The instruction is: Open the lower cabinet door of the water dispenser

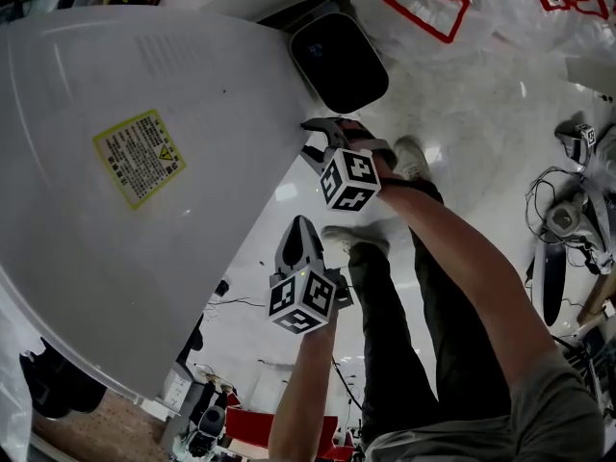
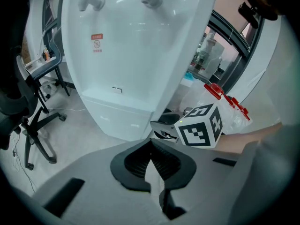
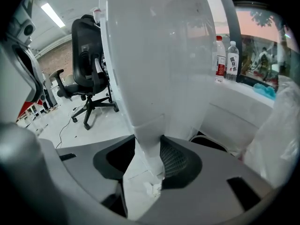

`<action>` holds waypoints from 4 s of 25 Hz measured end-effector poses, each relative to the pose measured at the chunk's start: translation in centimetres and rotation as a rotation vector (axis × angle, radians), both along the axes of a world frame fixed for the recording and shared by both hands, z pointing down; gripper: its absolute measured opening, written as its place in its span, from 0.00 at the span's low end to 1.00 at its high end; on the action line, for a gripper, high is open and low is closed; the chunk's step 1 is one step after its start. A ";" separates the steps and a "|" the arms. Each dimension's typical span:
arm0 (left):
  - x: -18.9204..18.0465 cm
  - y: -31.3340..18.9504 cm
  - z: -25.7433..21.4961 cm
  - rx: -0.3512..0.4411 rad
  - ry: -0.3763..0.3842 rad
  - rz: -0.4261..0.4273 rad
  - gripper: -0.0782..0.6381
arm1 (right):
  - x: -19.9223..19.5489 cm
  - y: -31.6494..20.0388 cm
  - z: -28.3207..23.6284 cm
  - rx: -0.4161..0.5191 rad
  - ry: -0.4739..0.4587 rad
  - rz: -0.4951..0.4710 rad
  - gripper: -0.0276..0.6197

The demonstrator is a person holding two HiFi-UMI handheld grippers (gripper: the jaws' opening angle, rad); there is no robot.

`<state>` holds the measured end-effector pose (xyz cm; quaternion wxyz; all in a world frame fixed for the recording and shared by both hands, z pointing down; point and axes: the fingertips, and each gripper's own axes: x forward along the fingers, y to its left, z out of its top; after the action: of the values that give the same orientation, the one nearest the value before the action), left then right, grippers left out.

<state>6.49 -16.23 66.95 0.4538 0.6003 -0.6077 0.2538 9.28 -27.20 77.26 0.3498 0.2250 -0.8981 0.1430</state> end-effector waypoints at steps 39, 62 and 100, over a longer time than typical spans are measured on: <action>-7.6 8.7 0.8 0.015 0.023 0.073 0.12 | -2.2 13.7 -0.8 -0.133 0.121 0.131 0.34; -7.2 10.5 0.6 0.057 0.036 -0.302 0.12 | -3.9 13.0 -2.7 -0.125 0.317 -0.394 0.32; -24.7 22.9 1.4 0.147 -0.017 -0.169 0.12 | -17.1 25.4 -2.2 -0.274 0.333 0.248 0.31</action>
<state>-18.18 6.70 68.40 0.4230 0.5764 -0.6770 0.1745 -7.79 -1.82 75.01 0.5002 0.3043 -0.7658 0.2661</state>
